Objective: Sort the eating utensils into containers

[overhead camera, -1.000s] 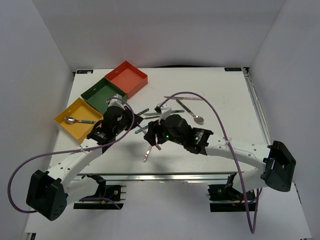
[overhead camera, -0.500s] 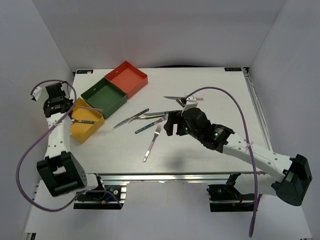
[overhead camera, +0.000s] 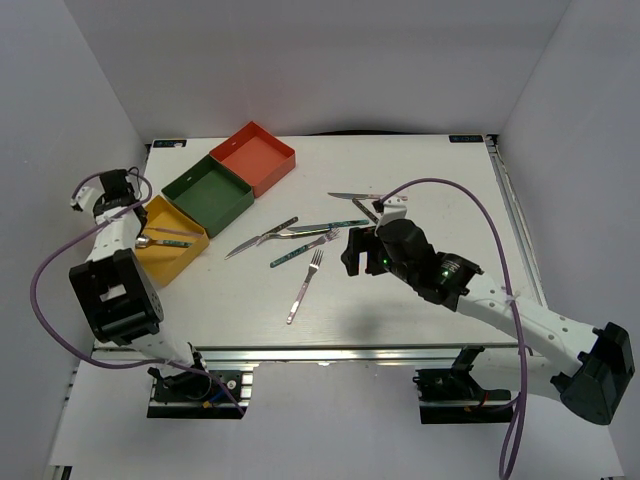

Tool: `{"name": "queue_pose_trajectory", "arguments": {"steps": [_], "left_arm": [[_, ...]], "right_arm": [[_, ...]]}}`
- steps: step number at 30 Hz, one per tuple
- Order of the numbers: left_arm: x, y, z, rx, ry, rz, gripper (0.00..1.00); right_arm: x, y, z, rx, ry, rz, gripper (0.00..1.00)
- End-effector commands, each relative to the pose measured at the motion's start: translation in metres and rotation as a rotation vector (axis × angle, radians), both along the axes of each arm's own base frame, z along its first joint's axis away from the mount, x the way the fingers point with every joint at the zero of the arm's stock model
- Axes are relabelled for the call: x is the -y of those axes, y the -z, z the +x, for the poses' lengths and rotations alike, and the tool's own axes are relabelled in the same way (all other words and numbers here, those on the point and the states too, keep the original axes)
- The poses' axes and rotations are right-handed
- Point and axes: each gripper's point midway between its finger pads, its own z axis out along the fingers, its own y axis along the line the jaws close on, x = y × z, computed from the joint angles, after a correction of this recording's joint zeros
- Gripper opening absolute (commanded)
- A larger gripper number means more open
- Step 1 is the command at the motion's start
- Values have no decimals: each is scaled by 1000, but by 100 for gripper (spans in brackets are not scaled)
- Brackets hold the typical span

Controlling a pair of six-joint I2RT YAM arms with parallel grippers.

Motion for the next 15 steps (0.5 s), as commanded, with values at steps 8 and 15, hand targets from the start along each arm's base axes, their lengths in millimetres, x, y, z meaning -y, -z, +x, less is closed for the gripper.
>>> {"name": "queue_pose_trajectory", "arguments": {"steps": [8,15], "left_arm": [[-18,-35,13,119,-22,34,80],[-15,-86,18,229,21,78,90]], "right_arm": [[-6,-1,5,3,-38,-3,89],[4,18,21,-67,-9,11,89]]}}
